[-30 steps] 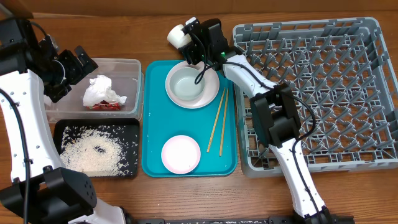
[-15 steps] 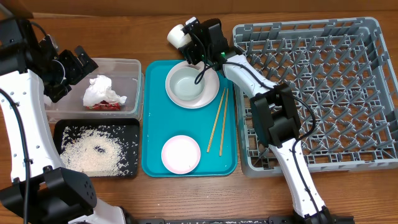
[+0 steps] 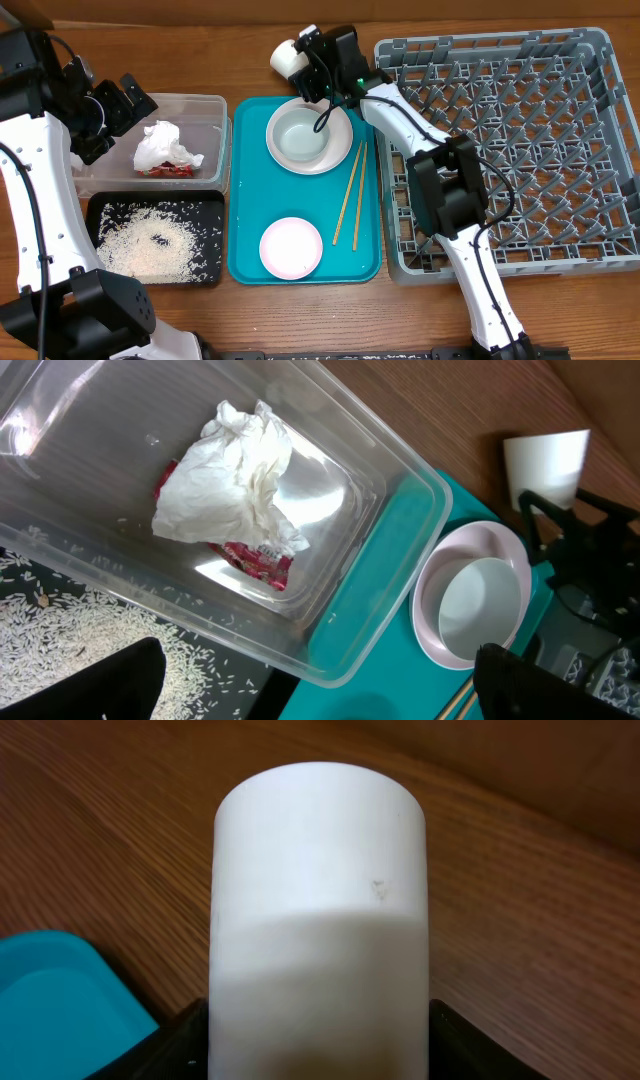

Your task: Sort waste into correct bins and load items into the dishwasher

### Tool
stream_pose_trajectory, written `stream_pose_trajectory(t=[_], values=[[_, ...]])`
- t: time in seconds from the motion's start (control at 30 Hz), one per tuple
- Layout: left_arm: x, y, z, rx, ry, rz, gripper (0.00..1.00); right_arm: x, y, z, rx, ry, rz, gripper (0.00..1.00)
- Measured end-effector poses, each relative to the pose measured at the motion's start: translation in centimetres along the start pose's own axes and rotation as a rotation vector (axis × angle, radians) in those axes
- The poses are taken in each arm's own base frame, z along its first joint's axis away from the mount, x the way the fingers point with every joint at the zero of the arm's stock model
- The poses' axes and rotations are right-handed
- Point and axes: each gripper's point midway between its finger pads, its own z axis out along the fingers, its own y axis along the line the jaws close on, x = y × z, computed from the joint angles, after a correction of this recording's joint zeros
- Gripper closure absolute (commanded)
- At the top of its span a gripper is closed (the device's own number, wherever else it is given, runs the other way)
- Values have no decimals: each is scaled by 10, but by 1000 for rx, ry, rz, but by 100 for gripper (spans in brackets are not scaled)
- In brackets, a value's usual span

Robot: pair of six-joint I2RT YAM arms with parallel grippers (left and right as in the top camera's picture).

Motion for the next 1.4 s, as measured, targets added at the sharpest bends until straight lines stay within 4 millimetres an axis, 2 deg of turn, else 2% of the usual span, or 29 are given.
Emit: stream_pose_trajectory(t=[0.17,0.27,0.37,0.47,0.53,0.57,0.6,0.7,0.8,0.9,1.0,1.27,1.4], values=[[0,0,0,0,0,0,0,-36,5,-35,5,-31,-8,59],[0,0,0,0,0,0,0,-47,8,-67,5,6,6,61],[0,0,0,0,-2,0,0,-47,2,-99,15,63,36,61],[-1,0,0,1,-2,1,0,-49,-12,-139,39,108,76,62],[0,0,0,1,-2,0,0,-50,-26,-176,66,135,114,62],[-1,0,0,1,-2,1,0,-46,-27,-182,68,154,123,62],[-1,0,0,1,-2,1,0,-56,-38,-206,94,133,137,62],[-1,0,0,1,-2,1,0,-53,-51,-258,135,160,185,62],[-1,0,0,1,-2,1,0,-47,-54,-286,151,189,217,63],[-1,0,0,1,-2,1,0,-29,-54,-297,161,261,249,63],[-1,0,0,1,-2,1,0,-18,-58,-298,191,307,258,63],[-1,0,0,1,-2,1,0,-8,-69,-302,266,351,254,64],[-1,0,0,1,-2,1,0,4,-71,-297,270,393,263,65]])
